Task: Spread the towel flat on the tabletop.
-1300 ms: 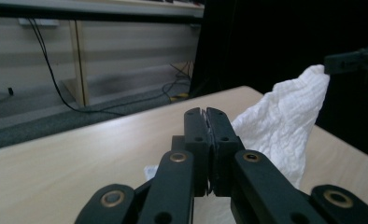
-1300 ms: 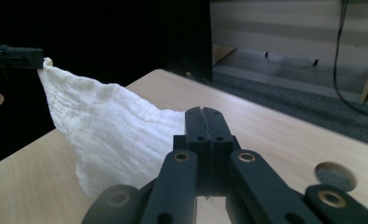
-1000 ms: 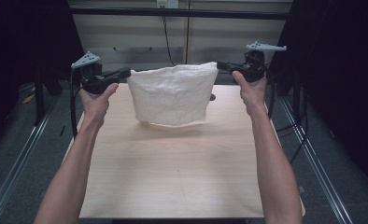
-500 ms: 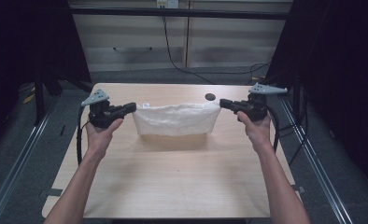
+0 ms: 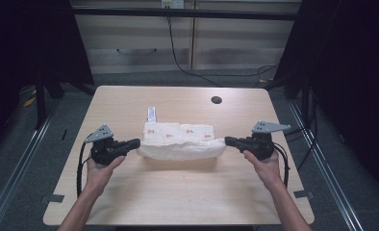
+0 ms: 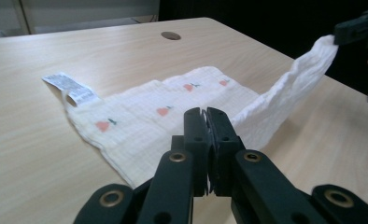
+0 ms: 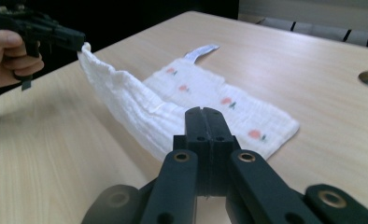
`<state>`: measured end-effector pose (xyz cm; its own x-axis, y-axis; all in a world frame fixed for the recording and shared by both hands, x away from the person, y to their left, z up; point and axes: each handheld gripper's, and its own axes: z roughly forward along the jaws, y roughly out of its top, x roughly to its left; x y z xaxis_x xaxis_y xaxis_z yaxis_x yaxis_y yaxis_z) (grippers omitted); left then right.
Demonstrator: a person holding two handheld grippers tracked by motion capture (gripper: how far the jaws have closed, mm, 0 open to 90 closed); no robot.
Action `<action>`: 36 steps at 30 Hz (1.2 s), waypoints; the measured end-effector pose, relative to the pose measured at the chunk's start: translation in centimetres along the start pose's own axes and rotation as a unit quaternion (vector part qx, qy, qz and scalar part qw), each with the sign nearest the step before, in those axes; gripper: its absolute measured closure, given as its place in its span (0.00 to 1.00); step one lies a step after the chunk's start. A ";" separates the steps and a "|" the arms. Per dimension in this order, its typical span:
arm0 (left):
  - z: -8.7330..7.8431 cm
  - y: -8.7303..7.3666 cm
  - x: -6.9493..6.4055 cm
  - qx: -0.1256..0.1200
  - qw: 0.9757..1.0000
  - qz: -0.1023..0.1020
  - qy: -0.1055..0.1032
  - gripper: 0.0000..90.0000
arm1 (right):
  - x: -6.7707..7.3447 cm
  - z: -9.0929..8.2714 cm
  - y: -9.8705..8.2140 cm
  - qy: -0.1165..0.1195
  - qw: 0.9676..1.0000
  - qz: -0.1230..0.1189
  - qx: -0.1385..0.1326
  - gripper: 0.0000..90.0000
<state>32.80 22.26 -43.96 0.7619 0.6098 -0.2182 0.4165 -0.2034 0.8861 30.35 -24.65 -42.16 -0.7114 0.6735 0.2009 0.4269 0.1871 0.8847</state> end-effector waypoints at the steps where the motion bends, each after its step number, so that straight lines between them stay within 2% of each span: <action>1: -0.2 -0.2 -0.2 0.003 1.000 0.000 -0.003 0.98 | 0.2 -0.1 -0.4 0.003 1.000 0.002 0.002 1.00; 5: -0.6 -1.4 -1.1 0.026 0.999 0.003 -0.019 0.97 | 1.2 -0.9 -2.1 0.011 1.000 0.008 0.004 1.00; 9: -0.6 -3.0 -1.9 0.057 0.998 0.007 -0.022 0.97 | 2.3 -0.9 -4.0 0.017 1.000 0.013 0.018 1.00; 10: -0.7 -3.4 -2.2 0.069 0.997 0.013 -0.019 0.97 | 2.6 -0.9 -4.3 0.021 0.999 0.015 0.021 1.00; 11: -0.8 -3.7 -2.3 0.075 0.997 0.008 -0.020 0.97 | 3.0 -0.7 -4.9 0.024 0.999 0.018 0.028 1.00; 13: -1.0 -4.3 -2.6 0.089 0.996 0.011 -0.012 0.96 | 3.5 -0.5 -5.6 0.027 0.998 0.018 0.045 1.00; 16: -1.0 -5.6 -2.7 0.101 0.995 0.001 -0.021 0.95 | 4.3 -0.3 -6.5 0.037 0.997 0.016 0.064 1.00; 17: -0.9 -5.8 -2.7 0.107 0.994 -0.002 -0.020 0.94 | 4.7 -0.2 -6.9 0.036 0.996 0.007 0.075 1.00; 19: -1.0 -6.1 -2.9 0.114 0.993 -0.001 -0.028 0.93 | 5.0 -0.3 -7.3 0.039 0.996 0.004 0.082 1.00; 21: -1.2 -6.1 -3.1 0.108 0.994 0.000 -0.030 0.89 | 5.2 -0.6 -7.6 0.043 0.996 0.011 0.079 0.97; 24: -1.6 -5.8 -3.0 0.093 0.995 -0.005 -0.032 0.89 | 5.3 -0.9 -7.8 0.047 0.996 0.020 0.072 0.91; 29: -1.7 -5.7 -2.6 0.086 0.996 -0.011 -0.027 0.81 | 5.1 -0.9 -7.6 0.036 0.997 0.020 0.069 0.85; 33: -1.2 -4.9 -2.1 0.090 0.996 -0.014 -0.024 0.69 | 4.5 -0.1 -7.2 0.030 0.997 0.021 0.074 0.77; 36: 0.1 -3.8 -1.4 0.099 0.995 -0.020 -0.017 0.65 | 4.0 1.1 -6.3 0.030 0.996 0.021 0.084 0.70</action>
<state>30.20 22.09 -47.05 0.7574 0.5955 -0.2677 0.5336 -0.3282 0.7795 25.42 -22.41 -47.43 -0.7207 0.6404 0.2653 0.5412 0.2806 0.7927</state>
